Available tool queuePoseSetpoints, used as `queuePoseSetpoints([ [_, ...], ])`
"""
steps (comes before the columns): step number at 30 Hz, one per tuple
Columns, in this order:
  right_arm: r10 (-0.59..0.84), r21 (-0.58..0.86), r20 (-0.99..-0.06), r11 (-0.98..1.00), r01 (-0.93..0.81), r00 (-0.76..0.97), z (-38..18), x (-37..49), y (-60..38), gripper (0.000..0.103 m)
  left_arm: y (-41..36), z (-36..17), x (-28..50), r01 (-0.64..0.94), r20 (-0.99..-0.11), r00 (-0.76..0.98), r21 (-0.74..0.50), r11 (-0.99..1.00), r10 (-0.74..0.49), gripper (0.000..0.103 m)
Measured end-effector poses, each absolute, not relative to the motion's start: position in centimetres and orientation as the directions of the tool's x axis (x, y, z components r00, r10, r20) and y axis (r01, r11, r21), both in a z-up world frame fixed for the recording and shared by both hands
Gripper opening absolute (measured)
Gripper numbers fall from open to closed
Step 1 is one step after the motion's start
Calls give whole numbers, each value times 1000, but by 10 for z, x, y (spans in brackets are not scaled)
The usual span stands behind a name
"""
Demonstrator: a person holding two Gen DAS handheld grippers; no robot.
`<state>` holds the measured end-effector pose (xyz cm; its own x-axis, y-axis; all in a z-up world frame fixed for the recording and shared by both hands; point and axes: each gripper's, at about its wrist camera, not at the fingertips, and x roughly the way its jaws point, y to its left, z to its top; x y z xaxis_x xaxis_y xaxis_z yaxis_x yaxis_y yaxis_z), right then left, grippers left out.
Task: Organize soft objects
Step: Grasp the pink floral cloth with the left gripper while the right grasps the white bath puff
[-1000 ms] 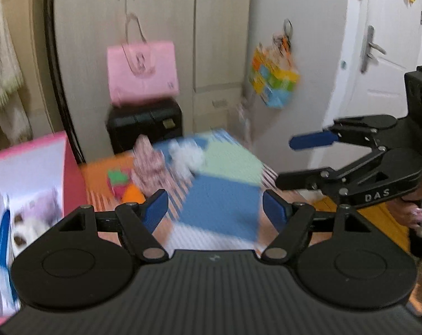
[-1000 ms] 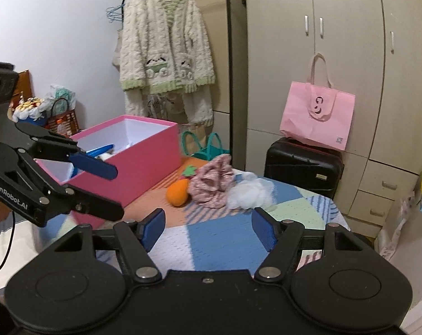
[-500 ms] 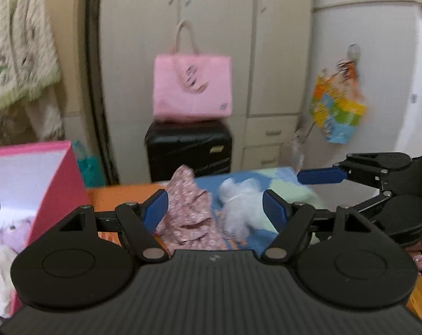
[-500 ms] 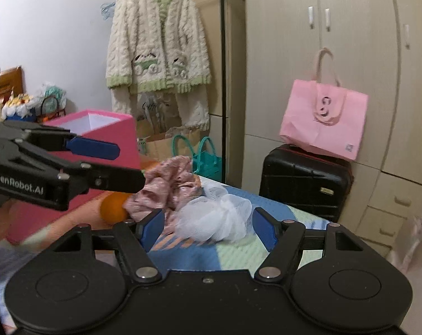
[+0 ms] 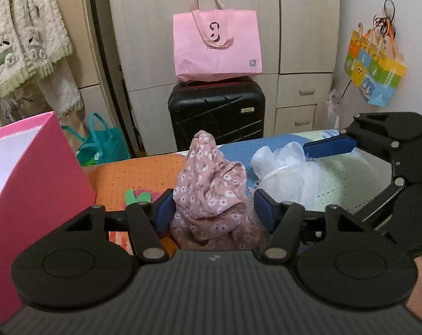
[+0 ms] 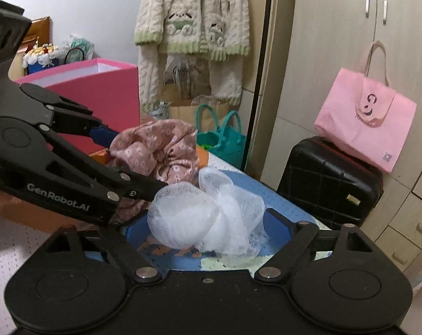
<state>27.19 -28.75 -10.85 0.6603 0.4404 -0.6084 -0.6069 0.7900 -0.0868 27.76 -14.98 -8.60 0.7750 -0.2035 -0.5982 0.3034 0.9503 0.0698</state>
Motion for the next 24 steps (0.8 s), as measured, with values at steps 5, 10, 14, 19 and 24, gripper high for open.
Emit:
queuePoseSetpoints([
  [5,431,-107,-615,784,-611,661,-116,275,-284,88,-154,-90,276,332,-622,753,79,940,-214,25],
  [10,459,-32,-630,791,-611,627,-119,280,-287,57,-152,-90,278,331,-632,740,43,943,-231,18],
  [14,465,-46,-613,787,-615,640,-118,275,-287,36,-152,-91,276,365,-627,723,-10,931,-290,14],
  [19,438,-95,-588,798,-595,680,-118,266,-284,21,-152,-87,268,370,-601,735,-34,928,-315,13],
  [24,391,-92,-568,844,-529,724,-114,256,-289,15,-150,-81,257,366,-573,755,-33,930,-318,13],
])
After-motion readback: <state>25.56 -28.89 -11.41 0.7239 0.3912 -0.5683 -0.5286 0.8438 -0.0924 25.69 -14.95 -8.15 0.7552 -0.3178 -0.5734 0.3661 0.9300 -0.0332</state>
